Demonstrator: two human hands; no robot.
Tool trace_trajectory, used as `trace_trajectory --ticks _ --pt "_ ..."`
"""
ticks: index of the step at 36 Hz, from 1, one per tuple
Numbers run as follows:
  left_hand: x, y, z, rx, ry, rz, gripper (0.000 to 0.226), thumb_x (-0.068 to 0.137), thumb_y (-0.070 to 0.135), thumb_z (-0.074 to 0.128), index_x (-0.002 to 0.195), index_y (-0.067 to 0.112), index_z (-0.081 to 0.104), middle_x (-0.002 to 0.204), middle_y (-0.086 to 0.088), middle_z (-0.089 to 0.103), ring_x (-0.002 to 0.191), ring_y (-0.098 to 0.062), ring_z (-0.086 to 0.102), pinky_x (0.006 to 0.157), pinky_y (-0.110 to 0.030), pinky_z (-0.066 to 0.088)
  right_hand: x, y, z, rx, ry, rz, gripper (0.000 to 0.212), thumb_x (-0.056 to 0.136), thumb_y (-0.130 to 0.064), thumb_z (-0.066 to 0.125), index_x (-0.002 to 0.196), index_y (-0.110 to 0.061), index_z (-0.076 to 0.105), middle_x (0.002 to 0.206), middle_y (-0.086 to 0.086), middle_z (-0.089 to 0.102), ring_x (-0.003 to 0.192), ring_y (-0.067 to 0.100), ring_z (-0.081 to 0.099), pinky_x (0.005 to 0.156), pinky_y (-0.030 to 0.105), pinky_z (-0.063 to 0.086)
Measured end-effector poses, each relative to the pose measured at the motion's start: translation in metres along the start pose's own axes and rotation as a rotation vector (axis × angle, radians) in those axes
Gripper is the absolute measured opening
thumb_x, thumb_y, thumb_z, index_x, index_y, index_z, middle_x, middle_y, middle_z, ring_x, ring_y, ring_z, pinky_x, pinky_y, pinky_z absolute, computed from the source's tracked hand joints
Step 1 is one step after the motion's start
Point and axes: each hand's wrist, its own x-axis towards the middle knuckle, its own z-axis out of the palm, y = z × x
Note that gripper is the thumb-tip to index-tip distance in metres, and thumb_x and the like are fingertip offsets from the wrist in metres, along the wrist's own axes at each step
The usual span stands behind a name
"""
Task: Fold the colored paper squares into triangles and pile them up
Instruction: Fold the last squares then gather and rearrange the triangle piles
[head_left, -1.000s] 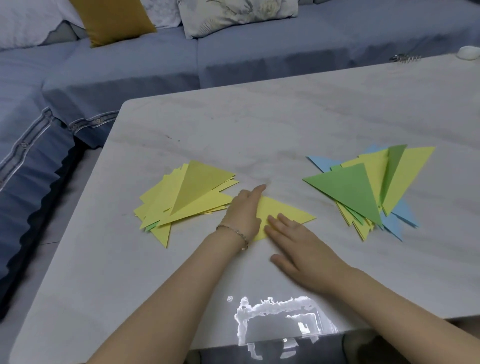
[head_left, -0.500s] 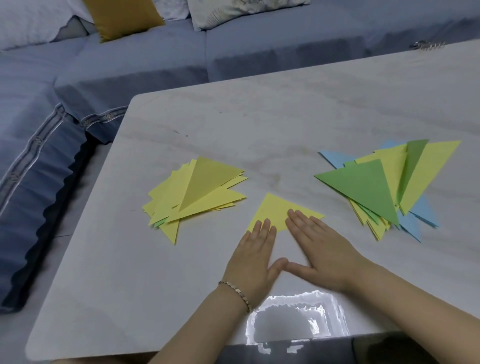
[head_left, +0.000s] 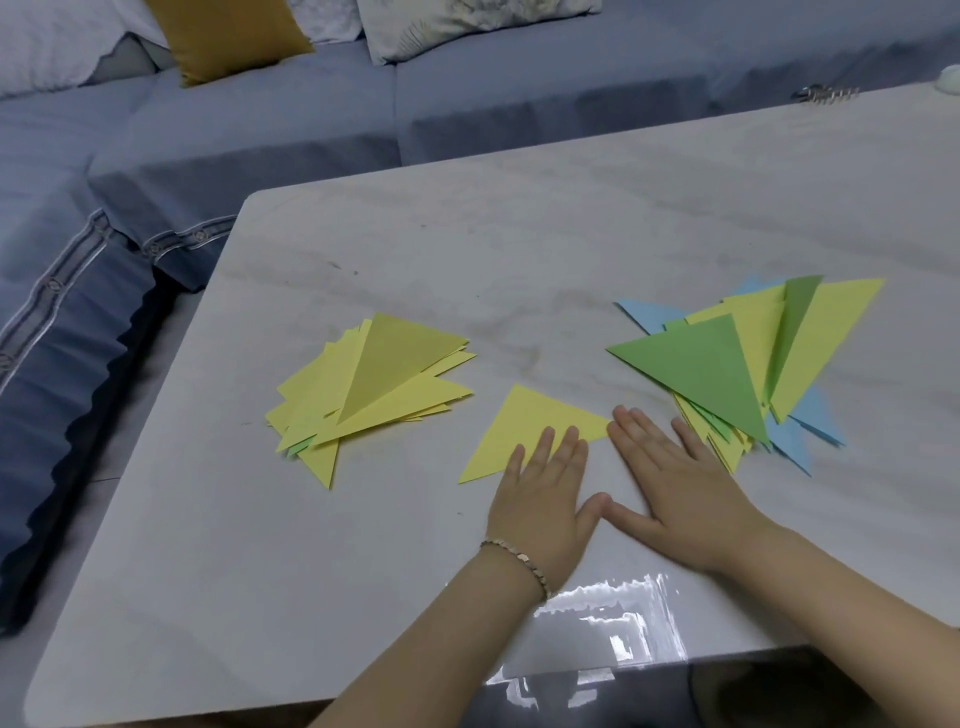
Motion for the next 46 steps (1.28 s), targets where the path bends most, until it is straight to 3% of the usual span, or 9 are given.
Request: trace_trajectory --ticks 7,13,16,20,23,28,33,37,46 --pt "-0.018 -0.024 0.004 0.093 0.034 -0.126 0.071 0.097 0.045 0.0 0.12 0.02 0.061 0.127 0.006 0.059 0.116 -0.014 0.057 0.093 -0.039 0.048 0.001 0.001 -0.003 -0.027 -0.051 0.012 0.084 0.091 -0.066 0.012 0.134 -0.004 0.047 0.143 0.009 0.042 0.132 0.02 0.036 0.105 0.038 0.015" --pt "-0.05 -0.059 -0.015 0.12 -0.007 -0.186 0.075 0.089 0.049 -0.009 0.14 0.018 0.036 0.148 0.009 0.028 0.137 -0.011 0.03 0.109 -0.029 0.007 0.001 0.001 -0.002 -0.017 -0.063 0.012 0.084 0.091 -0.066 0.011 0.134 -0.004 0.046 0.143 0.009 0.042 0.132 0.02 0.037 0.105 0.038 0.014" --pt "-0.063 -0.07 -0.02 0.144 0.0 -0.22 0.067 0.097 0.043 0.002 0.124 0.017 0.058 0.134 0.006 0.052 0.123 -0.017 0.051 0.102 -0.034 0.023 0.0 0.0 -0.002 -0.011 -0.073 0.012 0.083 0.091 -0.066 0.011 0.134 -0.003 0.046 0.143 0.009 0.042 0.132 0.02 0.037 0.106 0.037 0.014" --pt "-0.059 -0.068 -0.027 0.067 0.086 -0.242 0.074 0.085 0.052 -0.001 0.126 0.025 0.055 0.145 0.013 0.037 0.137 -0.013 0.03 0.109 -0.033 0.014 0.0 0.0 -0.002 0.012 -0.094 -0.001 0.084 0.091 -0.066 0.012 0.134 -0.003 0.046 0.144 0.009 0.04 0.134 0.018 0.034 0.107 0.036 0.012" --pt "-0.041 -0.06 -0.04 -0.092 0.238 -0.386 0.035 0.092 0.042 0.04 0.103 0.019 0.064 0.123 0.007 0.057 0.12 -0.016 0.046 0.095 -0.028 0.03 0.001 0.0 -0.001 0.049 -0.108 -0.002 0.086 0.09 -0.068 0.011 0.135 -0.003 0.045 0.145 0.009 0.038 0.137 0.016 0.026 0.108 0.036 0.01" --pt "-0.009 -0.046 -0.044 -0.359 0.176 -0.567 0.054 0.079 0.033 0.066 0.127 0.022 0.042 0.106 -0.003 0.056 0.113 -0.022 0.043 0.084 -0.03 0.04 0.002 -0.002 -0.009 0.175 -0.129 -0.011 0.107 0.065 -0.083 0.001 0.149 -0.017 0.009 0.155 -0.007 -0.006 0.139 0.003 -0.012 0.113 0.031 -0.013" --pt "-0.001 -0.042 -0.043 -0.475 0.256 -0.507 0.011 0.078 0.014 0.061 0.081 0.022 0.053 0.066 0.008 0.046 0.087 -0.023 0.046 0.061 -0.026 0.031 0.009 -0.005 -0.03 0.491 0.276 0.197 0.05 0.077 -0.043 0.054 0.115 -0.011 0.063 0.145 0.014 0.036 0.132 0.031 0.034 0.106 0.035 0.021" --pt "-0.007 -0.046 -0.057 -0.631 0.435 -0.371 0.01 0.083 0.012 0.061 0.073 0.012 0.058 0.072 0.002 0.053 0.075 -0.02 0.046 0.055 -0.019 0.029 0.018 0.014 -0.045 0.555 0.561 0.438 0.028 0.08 -0.02 0.057 0.104 -0.012 0.068 0.143 0.022 0.029 0.128 0.038 0.031 0.105 0.043 0.027" --pt "-0.011 -0.119 -0.106 -0.688 0.702 -0.443 0.009 0.089 0.008 0.05 0.082 0.013 0.053 0.083 -0.006 0.05 0.083 -0.022 0.045 0.062 -0.024 0.033 0.028 0.04 -0.034 0.622 0.27 0.608 0.029 0.086 -0.01 0.053 0.112 -0.009 0.065 0.12 0.016 0.059 0.12 0.035 0.039 0.097 0.026 0.024"
